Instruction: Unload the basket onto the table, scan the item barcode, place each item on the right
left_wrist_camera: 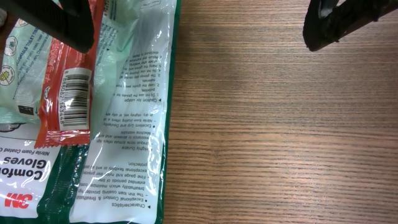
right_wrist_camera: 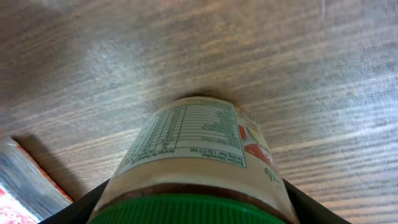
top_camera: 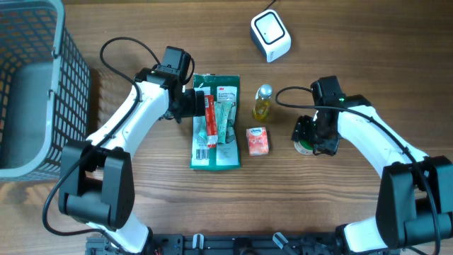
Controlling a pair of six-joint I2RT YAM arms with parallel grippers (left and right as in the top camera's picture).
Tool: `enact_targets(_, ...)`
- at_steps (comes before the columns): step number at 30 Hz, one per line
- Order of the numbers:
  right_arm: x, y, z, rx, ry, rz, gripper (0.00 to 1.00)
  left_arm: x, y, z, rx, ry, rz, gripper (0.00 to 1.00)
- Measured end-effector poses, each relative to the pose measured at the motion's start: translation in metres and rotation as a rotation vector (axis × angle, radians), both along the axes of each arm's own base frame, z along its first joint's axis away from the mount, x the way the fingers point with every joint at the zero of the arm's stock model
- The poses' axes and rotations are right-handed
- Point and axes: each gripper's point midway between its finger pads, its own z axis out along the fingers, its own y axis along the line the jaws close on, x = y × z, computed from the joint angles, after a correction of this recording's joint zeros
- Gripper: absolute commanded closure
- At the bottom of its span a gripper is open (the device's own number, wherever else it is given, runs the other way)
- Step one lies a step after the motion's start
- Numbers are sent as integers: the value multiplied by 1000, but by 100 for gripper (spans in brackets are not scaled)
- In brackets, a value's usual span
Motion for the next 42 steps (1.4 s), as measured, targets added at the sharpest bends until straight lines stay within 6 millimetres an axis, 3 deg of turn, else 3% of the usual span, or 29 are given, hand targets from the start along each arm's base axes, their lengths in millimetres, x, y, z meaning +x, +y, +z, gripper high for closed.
enact_targets(9,8,0,0,-5,-35,2,16,0,0,0,0,0,0,0)
enact_targets(16,10,0,1,-6,-42,2,28,0,0,0,0,0,0,0)
enact_targets(20,8,-1,0,-10,-33,2,30,0,0,0,0,0,0,0)
enact_targets(24,5,-2,0,-11,-23,2,23,0,0,0,0,0,0,0)
enact_targets(42,9,-1,1,-8,-40,2,14,0,0,0,0,0,0,0)
